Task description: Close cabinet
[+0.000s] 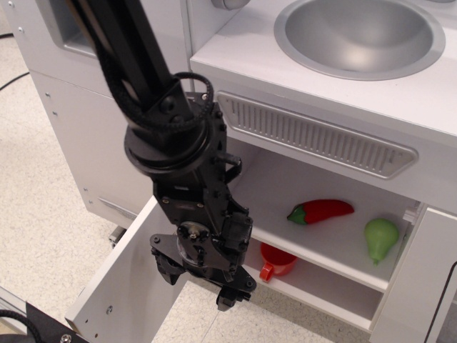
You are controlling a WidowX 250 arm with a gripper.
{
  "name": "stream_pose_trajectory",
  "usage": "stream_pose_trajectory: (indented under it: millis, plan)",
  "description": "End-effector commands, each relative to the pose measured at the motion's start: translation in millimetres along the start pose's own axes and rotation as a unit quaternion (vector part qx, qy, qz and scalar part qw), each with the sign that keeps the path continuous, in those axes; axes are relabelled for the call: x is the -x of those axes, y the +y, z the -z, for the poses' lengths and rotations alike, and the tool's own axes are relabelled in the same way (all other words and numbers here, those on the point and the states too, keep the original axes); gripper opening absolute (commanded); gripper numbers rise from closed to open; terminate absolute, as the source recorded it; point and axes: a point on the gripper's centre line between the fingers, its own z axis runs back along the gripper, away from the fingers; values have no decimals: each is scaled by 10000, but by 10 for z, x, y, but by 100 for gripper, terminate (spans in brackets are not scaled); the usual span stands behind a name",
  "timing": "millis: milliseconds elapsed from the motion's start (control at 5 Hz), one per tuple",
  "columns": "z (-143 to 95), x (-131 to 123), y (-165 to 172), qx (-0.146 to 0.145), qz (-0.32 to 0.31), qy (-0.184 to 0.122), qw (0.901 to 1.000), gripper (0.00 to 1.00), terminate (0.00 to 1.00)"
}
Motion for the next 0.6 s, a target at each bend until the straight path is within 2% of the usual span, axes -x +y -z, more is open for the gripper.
stream_pose_trajectory:
  millis: [0,400]
  plan:
    - [0,0,0,0,0,0,10000,100,0]
    - [-533,4,210,198,-278,-33,9994,100,0]
